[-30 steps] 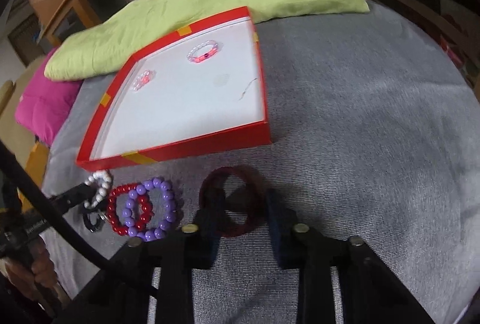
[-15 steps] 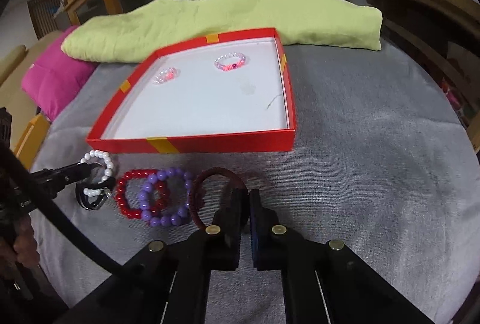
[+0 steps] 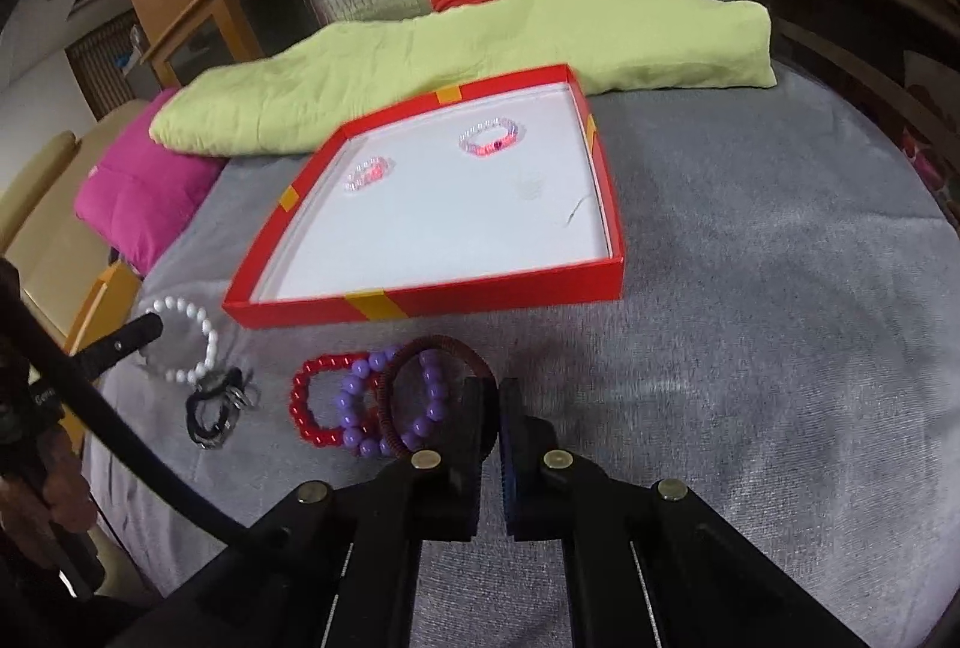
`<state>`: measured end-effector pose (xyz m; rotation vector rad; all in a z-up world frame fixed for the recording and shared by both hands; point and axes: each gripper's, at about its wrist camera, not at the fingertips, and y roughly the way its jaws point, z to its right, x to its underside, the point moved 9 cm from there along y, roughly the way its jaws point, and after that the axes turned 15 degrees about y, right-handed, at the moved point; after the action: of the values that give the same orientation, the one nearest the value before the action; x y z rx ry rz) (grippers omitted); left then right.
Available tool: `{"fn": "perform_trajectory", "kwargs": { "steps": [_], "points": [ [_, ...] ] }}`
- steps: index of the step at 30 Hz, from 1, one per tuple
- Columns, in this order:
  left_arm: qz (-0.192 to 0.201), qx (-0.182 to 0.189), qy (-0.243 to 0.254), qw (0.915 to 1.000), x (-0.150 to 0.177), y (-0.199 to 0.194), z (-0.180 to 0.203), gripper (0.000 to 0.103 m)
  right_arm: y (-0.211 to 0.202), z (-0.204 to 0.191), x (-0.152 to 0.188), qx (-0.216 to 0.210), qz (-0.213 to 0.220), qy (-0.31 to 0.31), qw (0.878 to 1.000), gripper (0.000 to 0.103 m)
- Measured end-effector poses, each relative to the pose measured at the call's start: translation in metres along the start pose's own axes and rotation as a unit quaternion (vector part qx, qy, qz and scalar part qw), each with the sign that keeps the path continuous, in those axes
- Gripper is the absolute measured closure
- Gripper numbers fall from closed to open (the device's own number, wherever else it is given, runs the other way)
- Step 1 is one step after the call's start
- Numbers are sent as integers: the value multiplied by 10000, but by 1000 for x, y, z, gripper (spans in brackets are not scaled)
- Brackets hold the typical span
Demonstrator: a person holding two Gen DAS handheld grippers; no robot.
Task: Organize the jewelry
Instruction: 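Grasp the white bead bracelet with left tool while right tool grasps the dark red bangle, then lower both held bracelets into the red box and open both tools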
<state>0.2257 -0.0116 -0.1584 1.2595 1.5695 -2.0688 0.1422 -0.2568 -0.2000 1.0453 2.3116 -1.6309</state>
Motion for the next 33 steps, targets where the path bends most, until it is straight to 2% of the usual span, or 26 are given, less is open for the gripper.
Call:
{"fn": "perform_trajectory", "kwargs": {
  "steps": [6,11,19,23,26,33],
  "points": [
    [459,28,74,9989,-18,-12,9,93,-14,-6,-15,-355,301,172,9988,98],
    [728,92,200,9971,-32,-17,21,93,-17,-7,-25,-530,385,348,9972,98],
    [982,246,324,9943,-48,-17,41,93,-19,-12,-32,-516,530,302,9968,98],
    [995,325,394,9937,-59,-4,52,93,-10,-15,-47,-465,630,367,9963,98],
    [977,490,230,9937,-70,9,56,93,2,-18,-61,-447,668,483,9956,98],
    [836,686,44,9941,-91,43,57,93,45,-18,-82,-283,401,795,9956,98]
  ]
}}
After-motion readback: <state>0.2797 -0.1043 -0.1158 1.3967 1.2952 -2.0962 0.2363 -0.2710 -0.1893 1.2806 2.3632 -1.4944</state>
